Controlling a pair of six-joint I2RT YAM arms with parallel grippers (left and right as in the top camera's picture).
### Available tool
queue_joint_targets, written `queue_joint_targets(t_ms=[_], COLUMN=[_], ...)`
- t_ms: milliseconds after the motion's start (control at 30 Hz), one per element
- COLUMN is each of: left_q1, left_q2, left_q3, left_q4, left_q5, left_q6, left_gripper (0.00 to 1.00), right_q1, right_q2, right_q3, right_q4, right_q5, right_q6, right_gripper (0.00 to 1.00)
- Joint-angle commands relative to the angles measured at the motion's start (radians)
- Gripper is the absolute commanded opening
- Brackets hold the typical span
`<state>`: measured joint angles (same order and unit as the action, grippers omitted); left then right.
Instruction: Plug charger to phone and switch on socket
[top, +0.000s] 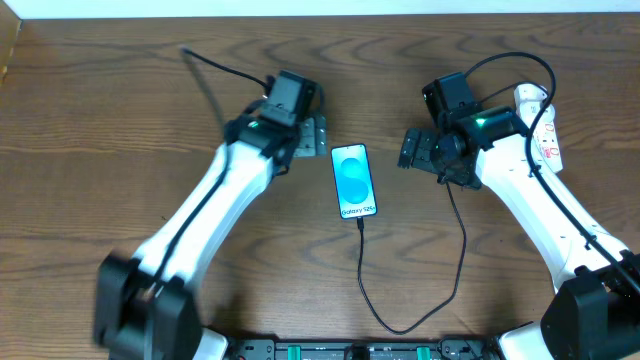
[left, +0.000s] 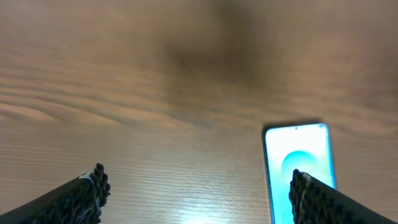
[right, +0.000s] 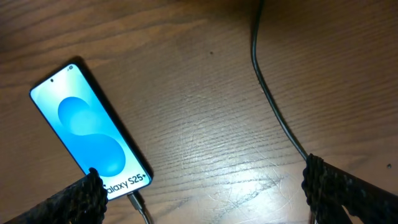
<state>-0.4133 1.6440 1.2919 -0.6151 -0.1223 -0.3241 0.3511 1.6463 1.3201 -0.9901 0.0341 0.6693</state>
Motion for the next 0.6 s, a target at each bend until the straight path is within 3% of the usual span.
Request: queue_joint_targets(t_ms=[0, 233, 567], left_q1=[0.005, 0.004, 0.004], left_q2=[-0.138, -0.338, -0.486], left_q3=[0.01, 0.009, 0.009], left_q4=[-0.045, -0.145, -0.181], left_q5=[-0.111, -0.111, -0.107], left_q6=[0.024, 0.024, 0.024], left_gripper=[0.94, 0.94, 0.95], right_q1=[0.004, 0.004, 0.004], right_q2=[-0.019, -0.019, -0.019], right_q3=[0.005, 0.005, 0.005], right_q4=[-0.009, -0.024, -0.024], right_q5=[0.008, 0.008, 0.009], right_q6=[0.011, 0.011, 0.01], right_gripper=[0.99, 0.99, 0.99])
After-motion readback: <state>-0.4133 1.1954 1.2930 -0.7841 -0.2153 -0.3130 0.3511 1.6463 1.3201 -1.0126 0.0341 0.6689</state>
